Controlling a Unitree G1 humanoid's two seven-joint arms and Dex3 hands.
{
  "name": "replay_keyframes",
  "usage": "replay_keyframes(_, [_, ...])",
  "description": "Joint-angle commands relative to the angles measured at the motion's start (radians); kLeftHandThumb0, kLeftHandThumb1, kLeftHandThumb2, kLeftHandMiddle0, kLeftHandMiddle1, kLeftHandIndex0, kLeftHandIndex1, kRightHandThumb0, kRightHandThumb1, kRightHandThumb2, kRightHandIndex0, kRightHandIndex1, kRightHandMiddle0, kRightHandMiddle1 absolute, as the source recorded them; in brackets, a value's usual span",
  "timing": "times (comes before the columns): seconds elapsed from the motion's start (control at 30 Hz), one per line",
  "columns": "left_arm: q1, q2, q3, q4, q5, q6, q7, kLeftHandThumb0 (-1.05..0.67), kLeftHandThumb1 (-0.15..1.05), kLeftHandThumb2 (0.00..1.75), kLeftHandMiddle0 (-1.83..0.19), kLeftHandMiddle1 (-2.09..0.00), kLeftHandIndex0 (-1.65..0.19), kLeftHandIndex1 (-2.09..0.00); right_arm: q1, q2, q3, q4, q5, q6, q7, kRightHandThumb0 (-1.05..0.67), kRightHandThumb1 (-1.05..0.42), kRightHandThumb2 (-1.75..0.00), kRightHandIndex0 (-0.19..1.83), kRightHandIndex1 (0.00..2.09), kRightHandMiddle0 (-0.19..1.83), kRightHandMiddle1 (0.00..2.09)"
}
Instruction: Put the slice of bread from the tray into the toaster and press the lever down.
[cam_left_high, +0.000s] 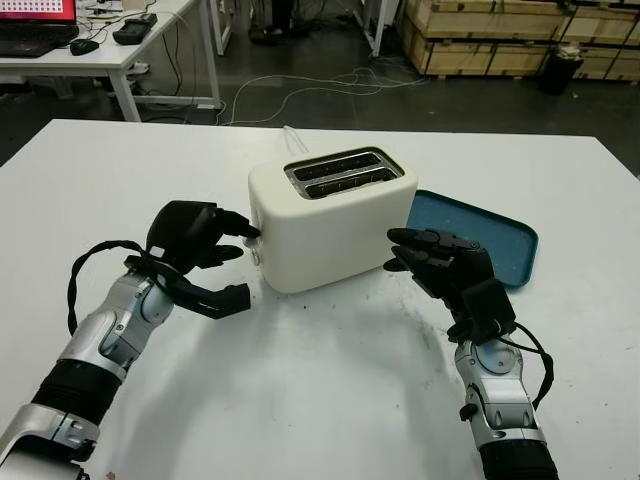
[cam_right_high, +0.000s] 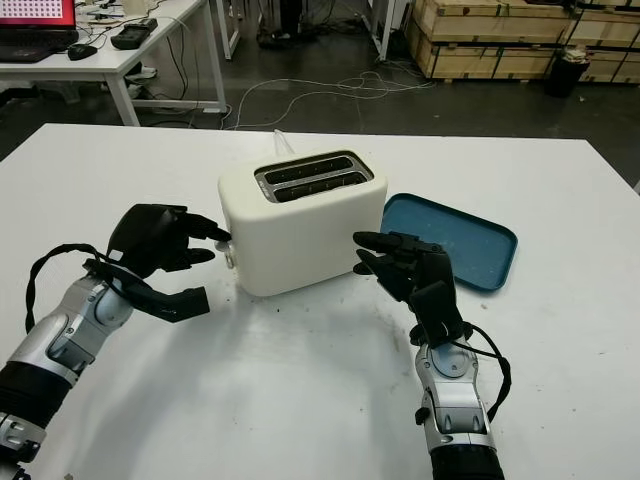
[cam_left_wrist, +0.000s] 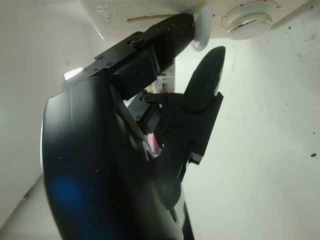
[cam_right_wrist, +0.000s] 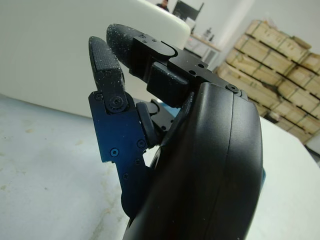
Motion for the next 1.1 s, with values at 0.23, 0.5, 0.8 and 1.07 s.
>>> replay_keyframes(0.23, [0.05,-0.12,-0.201,0.009,0.02,-0.058,-0.135,-0.2,0.81,0.0,-0.73,-1.65,-1.28,0.0,0.009,0.006,0.003,0.011,-0.002,-0.002,-0.002,-0.47,-0.85,0.0,1.06,0.76,1.24,0.0])
replay_keyframes(0.5, [0.017,-0.097,-0.189,0.014,0.018,-0.088,-0.12,-0.19,0.8,0.0,-0.76,-1.6,-1.3,-0.01,0.01,0.013,-0.001,0.007,0.017,0.007,0.004,-0.46,-0.84,0.0,1.06,0.76,1.24,0.0])
replay_keyframes(0.8, [-0.073,-0.091,-0.211,0.049,0.047,-0.1,-0.098,-0.24,0.76,0.0,-0.83,-1.55,-1.31,-0.02,0.011,0.01,-0.002,0.003,0.01,0.015,0.002,-0.49,-0.84,0.0,1.05,0.76,1.25,0.0])
replay_keyframes(1.07, [-0.084,-0.257,-0.309,0.085,0.04,0.0,-0.163,-0.22,0.79,0.01,-0.77,-1.55,-1.31,-0.01,0.014,0.009,0.001,0.004,0.007,0.012,0.004,-0.46,-0.84,0.0,1.05,0.76,1.25,0.0])
